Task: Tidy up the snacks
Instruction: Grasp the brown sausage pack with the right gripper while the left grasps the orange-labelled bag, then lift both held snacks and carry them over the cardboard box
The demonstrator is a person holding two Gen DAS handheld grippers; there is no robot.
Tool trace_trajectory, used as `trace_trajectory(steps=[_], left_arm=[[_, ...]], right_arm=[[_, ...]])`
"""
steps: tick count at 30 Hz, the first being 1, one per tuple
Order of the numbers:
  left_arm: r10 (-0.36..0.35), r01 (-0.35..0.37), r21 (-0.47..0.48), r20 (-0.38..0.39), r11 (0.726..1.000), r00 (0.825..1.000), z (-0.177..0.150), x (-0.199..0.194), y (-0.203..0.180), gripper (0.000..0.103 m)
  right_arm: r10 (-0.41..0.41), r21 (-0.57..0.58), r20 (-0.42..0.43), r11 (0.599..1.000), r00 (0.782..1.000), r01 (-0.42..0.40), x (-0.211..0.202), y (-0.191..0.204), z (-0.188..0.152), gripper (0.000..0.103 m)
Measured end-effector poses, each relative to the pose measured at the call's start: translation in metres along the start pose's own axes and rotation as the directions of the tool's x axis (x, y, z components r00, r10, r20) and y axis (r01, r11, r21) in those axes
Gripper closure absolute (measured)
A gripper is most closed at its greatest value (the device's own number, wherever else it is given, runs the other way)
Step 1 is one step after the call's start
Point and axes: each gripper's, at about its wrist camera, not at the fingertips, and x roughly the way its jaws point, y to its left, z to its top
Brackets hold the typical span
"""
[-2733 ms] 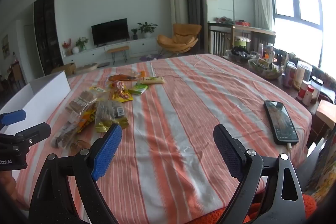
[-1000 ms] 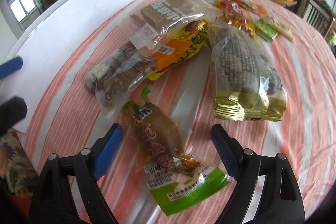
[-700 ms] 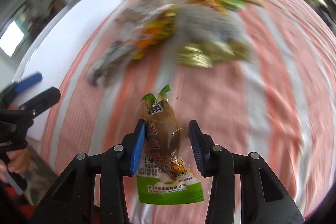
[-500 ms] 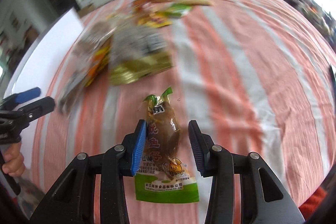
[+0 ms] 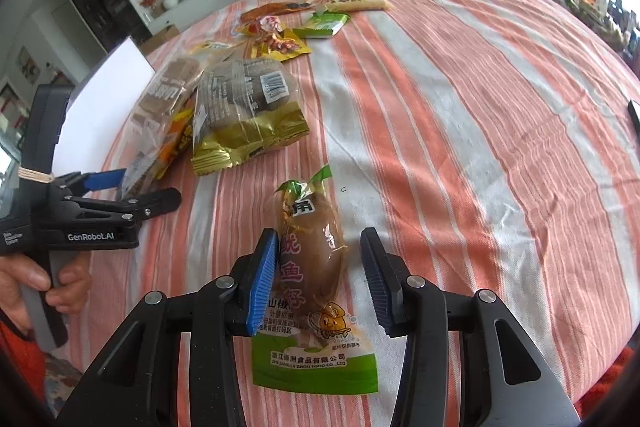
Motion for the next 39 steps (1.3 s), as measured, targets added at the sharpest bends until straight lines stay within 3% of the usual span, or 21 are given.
trace_trajectory(steps=[6,11,15,18,22,25,27,32,37,39], left_arm=[[0.01,-0.011,-0.012,-0.007,1.0,1.0,0.003,0.001,0.001,0.0],[0.0,0.001,0.008,-0.061,1.0,0.998,0.008,0.001,0.002,0.001],[-0.01,0.011,0.056,-0.022,0.998,1.0,-0.004,-0.012,-0.003,0.029],[-0.036,0.037,0.051,-0.02,0.998,0.999,-0.021,-0.024,-0.002,0.036],[-0.093,0.093,-0.001,0.0,0.996,0.996,-0.052,-0.043,0.004,0.037],[-0.117,0.119,-0.065,0.029,0.991,0.993,-0.068,-0.054,0.013,0.037],[-0.118,0.123,-0.096,0.054,0.988,0.992,-0.074,-0.06,0.018,0.037],[-0.104,0.115,-0.095,0.112,0.989,0.988,-0.076,-0.078,0.02,0.037],[-0.143,0.159,-0.091,0.155,0.983,0.977,-0.078,-0.098,0.021,0.037],[-0.154,0.17,-0.085,0.173,0.982,0.973,-0.079,-0.108,0.021,0.037]], right_arm=[[0.008,0.001,-0.001,1.0,1.0,-0.008,-0.001,0.0,0.001,0.056],[0.007,-0.003,-0.001,1.0,1.0,-0.007,-0.001,0.0,0.0,0.054],[0.01,0.001,-0.001,1.0,1.0,-0.01,-0.002,0.0,0.0,0.054],[0.021,0.01,-0.001,1.0,1.0,-0.021,-0.002,-0.001,0.0,0.054],[0.108,0.114,0.021,0.987,0.994,-0.109,-0.008,-0.022,0.001,0.041],[0.213,0.248,0.056,0.943,0.975,-0.22,-0.01,-0.048,0.0,0.041],[0.227,0.266,0.049,0.936,0.973,-0.231,-0.009,-0.05,0.002,0.041],[0.049,0.031,-0.071,0.998,0.996,-0.047,-0.005,-0.001,0.007,0.036],[-0.142,-0.222,-0.121,0.969,0.982,0.113,0.006,0.039,-0.001,0.041],[-0.131,-0.222,-0.126,0.97,0.983,0.101,0.004,0.038,-0.003,0.044]])
